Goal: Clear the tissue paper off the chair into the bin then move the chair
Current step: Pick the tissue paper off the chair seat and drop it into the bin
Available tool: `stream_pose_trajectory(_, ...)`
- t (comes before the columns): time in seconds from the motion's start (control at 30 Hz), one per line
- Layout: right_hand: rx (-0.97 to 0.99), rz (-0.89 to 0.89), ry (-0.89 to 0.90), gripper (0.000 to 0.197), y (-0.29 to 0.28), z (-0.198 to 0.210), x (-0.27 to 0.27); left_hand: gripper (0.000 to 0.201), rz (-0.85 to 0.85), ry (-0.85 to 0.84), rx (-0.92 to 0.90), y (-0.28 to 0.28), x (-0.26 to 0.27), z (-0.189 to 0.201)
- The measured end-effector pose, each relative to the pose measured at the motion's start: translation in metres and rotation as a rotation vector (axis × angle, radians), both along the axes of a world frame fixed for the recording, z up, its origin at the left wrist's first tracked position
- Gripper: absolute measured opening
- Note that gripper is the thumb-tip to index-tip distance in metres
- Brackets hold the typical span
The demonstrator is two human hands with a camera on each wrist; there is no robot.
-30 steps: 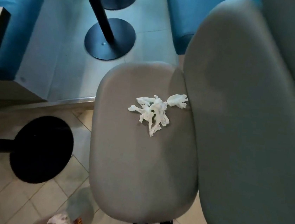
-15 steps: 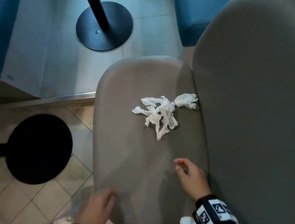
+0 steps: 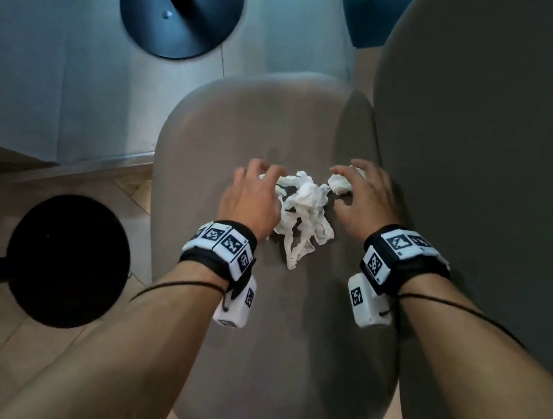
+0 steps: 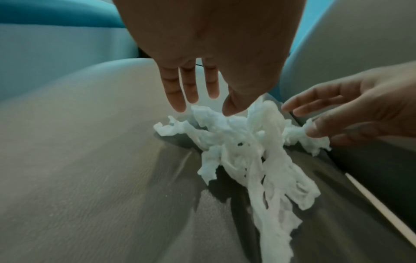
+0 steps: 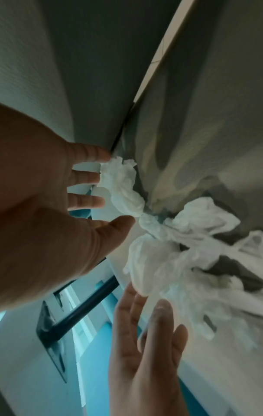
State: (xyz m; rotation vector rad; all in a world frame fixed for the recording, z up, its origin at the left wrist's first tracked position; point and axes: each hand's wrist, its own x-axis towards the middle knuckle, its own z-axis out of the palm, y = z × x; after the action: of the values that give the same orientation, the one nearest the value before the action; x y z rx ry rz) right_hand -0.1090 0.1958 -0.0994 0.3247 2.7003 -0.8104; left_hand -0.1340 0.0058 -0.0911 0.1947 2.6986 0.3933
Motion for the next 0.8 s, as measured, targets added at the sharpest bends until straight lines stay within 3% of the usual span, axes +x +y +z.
stream_pose_trajectory(0.13,0.035,0.006,-0.002,0.049,0.003,-0.023,-0.001,0.04,-0.019,-0.043,-0.03,0.003,-0.004,-0.019)
stream_pose_trajectory(0.33,-0.089,-0.089,0.041,0.017,0.008,-0.036,0.006,0.026,0.148,-0.07,0.144,-0.007,-0.01,-0.028)
stream_pose_trajectory(0.47,-0.261,-0.324,-0.051,0.03,0.005,-0.02,0.016,0.025,0.349,0.044,0.219,-0.023,-0.009,-0.01)
stream_pose_trajectory(0.6,-0.334,-0.524,-0.123,0.038,0.0,-0.009,0.03,0.041,0.576,0.103,0.329,-0.042,-0.003,0.005)
stream_pose_trajectory(0.7,-0.332,-0.532,-0.146,0.054,-0.009,-0.01,0.041,0.04,0.545,0.162,0.275,-0.049,0.003,0.011)
stream_pose_trajectory(0.8,-0.289,-0.421,-0.176,0.033,-0.022,-0.019,0.044,0.032,0.45,0.119,0.277,-0.044,0.011,0.01)
